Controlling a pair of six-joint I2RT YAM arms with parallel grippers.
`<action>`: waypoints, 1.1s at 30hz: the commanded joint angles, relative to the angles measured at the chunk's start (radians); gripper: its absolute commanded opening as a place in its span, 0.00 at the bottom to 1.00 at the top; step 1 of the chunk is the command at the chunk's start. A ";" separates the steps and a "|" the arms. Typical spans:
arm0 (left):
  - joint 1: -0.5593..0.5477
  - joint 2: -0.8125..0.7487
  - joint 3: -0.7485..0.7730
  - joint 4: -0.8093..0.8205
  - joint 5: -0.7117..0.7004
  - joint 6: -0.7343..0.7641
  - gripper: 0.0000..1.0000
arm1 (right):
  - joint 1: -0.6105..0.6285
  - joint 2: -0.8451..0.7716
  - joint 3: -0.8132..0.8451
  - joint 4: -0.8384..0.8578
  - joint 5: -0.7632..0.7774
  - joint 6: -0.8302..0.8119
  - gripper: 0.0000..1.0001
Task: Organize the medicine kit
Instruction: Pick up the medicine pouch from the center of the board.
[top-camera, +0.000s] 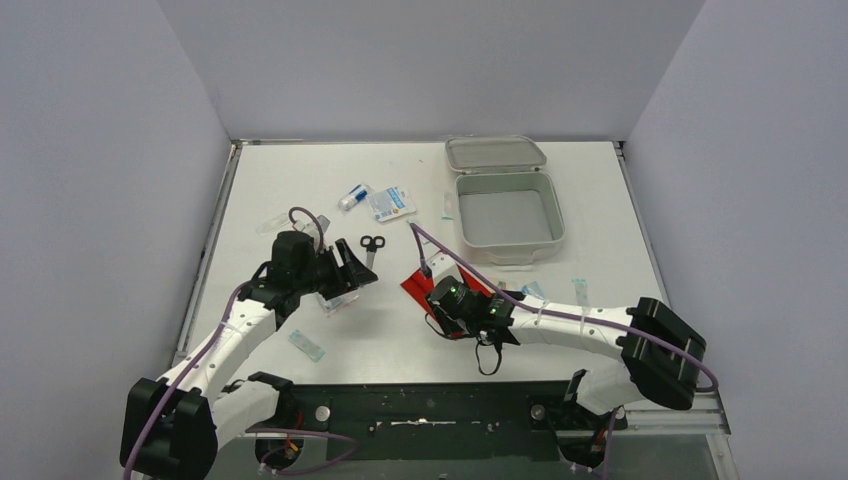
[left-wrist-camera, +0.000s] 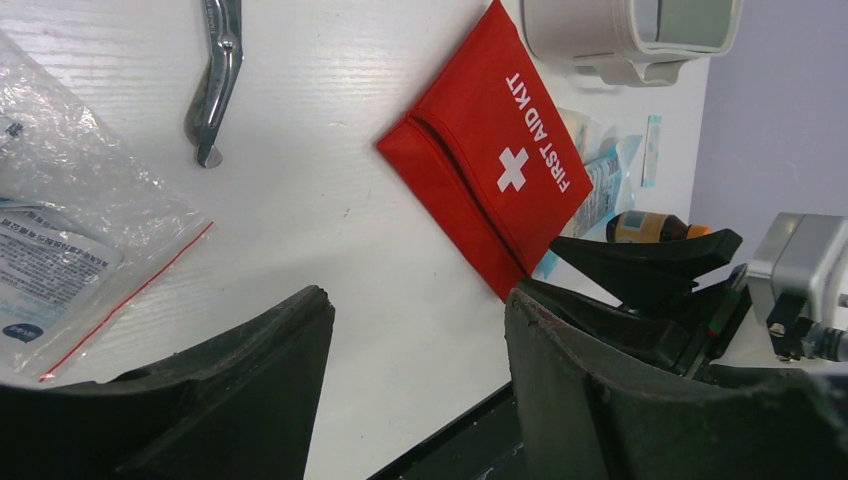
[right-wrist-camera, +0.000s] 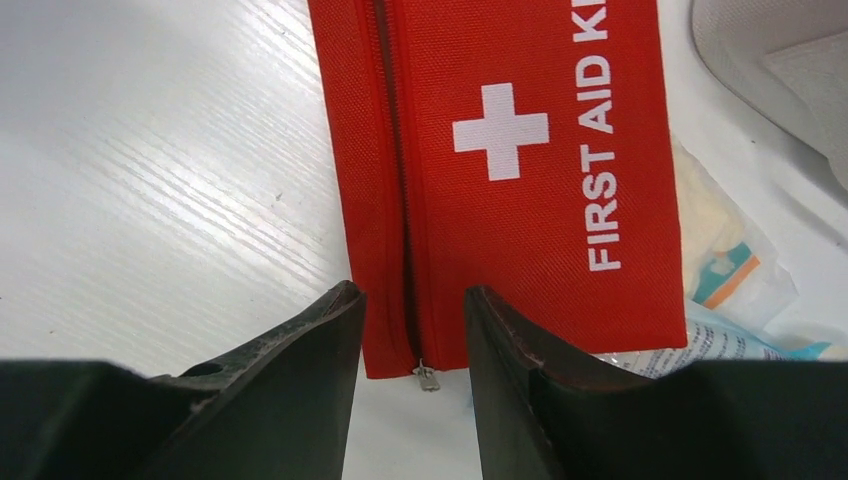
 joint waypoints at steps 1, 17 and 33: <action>0.011 0.001 0.006 0.060 0.039 -0.012 0.61 | -0.005 0.043 0.002 0.085 -0.044 -0.030 0.42; 0.054 -0.023 -0.009 0.023 0.043 -0.001 0.60 | -0.011 0.184 -0.011 0.212 -0.154 -0.027 0.38; 0.050 -0.019 -0.050 0.110 0.146 -0.059 0.54 | -0.037 0.058 -0.040 0.410 -0.246 0.135 0.00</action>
